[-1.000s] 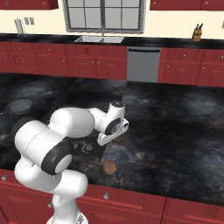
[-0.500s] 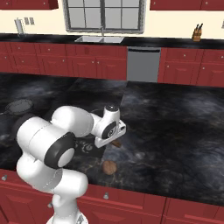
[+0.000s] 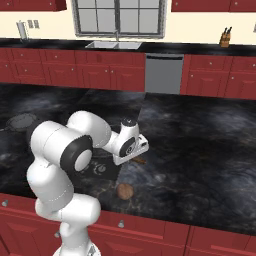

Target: Place both pans onto different burners. Then place the potato and the chicken drumstick on different pans.

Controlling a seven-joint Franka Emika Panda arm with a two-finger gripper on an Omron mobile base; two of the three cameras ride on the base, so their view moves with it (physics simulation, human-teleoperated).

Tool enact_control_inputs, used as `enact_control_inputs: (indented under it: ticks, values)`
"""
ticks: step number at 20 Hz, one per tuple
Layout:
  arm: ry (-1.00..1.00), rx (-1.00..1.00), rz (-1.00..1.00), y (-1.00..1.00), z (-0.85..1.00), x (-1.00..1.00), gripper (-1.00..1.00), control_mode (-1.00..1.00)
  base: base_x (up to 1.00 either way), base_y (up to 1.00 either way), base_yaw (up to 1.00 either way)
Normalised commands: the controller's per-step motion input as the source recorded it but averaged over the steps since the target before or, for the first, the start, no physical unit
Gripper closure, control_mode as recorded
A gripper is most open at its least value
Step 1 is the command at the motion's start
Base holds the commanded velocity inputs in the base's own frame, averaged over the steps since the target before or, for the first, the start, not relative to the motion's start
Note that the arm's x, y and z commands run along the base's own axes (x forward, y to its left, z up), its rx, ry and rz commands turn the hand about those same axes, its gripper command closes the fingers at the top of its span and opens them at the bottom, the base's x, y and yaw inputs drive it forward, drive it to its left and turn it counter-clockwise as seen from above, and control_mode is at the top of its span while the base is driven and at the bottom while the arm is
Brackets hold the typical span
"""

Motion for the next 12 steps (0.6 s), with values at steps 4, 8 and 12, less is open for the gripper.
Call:
enact_control_inputs:
  ticks: [4,8,12]
  values:
    - [0.0,-0.04,-0.16,0.21,-0.42,0.53,1.0,-1.0,0.0,0.0,0.0]
    - [0.0,-0.01,-0.13,0.2,-0.56,0.3,1.0,-1.0,0.0,0.0,0.0]
    - [0.02,-0.03,-0.05,0.21,-0.66,0.12,-1.0,-1.0,0.0,0.0,0.0]
